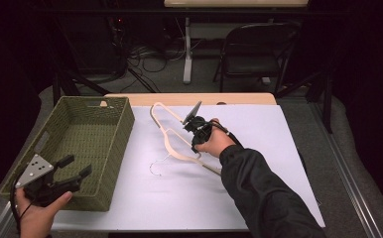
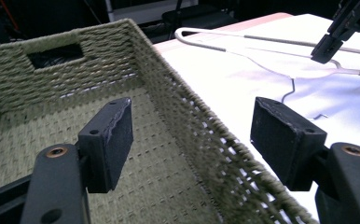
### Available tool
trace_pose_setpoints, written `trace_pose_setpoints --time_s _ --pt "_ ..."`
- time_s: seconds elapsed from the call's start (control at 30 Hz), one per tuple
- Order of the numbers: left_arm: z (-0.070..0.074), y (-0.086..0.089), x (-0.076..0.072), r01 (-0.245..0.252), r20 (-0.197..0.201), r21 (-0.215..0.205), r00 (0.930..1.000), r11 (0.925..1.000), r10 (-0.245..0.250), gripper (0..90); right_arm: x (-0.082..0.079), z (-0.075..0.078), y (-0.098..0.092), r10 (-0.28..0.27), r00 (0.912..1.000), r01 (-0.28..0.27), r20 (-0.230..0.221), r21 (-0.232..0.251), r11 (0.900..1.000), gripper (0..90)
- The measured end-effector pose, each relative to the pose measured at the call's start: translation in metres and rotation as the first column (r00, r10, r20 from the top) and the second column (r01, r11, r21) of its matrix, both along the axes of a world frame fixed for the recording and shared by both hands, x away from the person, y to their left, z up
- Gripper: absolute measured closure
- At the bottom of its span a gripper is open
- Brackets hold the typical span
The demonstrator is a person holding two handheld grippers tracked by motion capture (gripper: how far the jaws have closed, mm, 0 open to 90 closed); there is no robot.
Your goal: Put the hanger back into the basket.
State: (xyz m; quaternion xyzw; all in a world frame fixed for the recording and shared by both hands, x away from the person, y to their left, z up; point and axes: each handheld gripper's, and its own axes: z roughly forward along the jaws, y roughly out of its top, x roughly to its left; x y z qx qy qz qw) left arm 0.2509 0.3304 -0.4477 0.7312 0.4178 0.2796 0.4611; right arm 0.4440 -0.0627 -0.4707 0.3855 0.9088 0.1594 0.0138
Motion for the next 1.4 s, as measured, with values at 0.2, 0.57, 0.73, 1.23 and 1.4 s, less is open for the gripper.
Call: trace_pose_setpoints --time_s 0.2,0.57,0.73,1.23,1.4 --pt "0.004 -0.016 -0.003 0.047 0.013 0.016 0.9988 0.9987 -0.048 30.3 -0.016 0.01 -0.007 0.062 0.9979 -0.063 -0.019 -0.017 0.998 86.0" --pt "-0.003 -0.055 -0.003 0.157 -0.006 0.047 0.9876 0.9865 -0.157 30.4 -0.045 0.023 -0.02 0.148 0.9888 -0.149 -0.021 -0.033 0.988 86.0" --pt "-0.013 -0.076 0.0 0.2 -0.022 0.063 0.9797 0.9777 -0.199 30.4 -0.054 0.025 -0.021 0.182 0.9828 -0.183 -0.03 -0.033 0.983 86.0" --pt "-0.031 -0.125 0.006 0.278 -0.054 0.178 0.9605 0.9438 -0.273 31.4 -0.069 0.025 -0.02 0.214 0.9762 -0.215 -0.034 -0.006 0.977 85.9" --pt "-0.039 -0.147 0.012 0.313 -0.045 0.226 0.9493 0.9224 -0.311 31.4 -0.075 0.027 -0.023 0.217 0.9754 -0.217 -0.039 0.003 0.976 85.9"
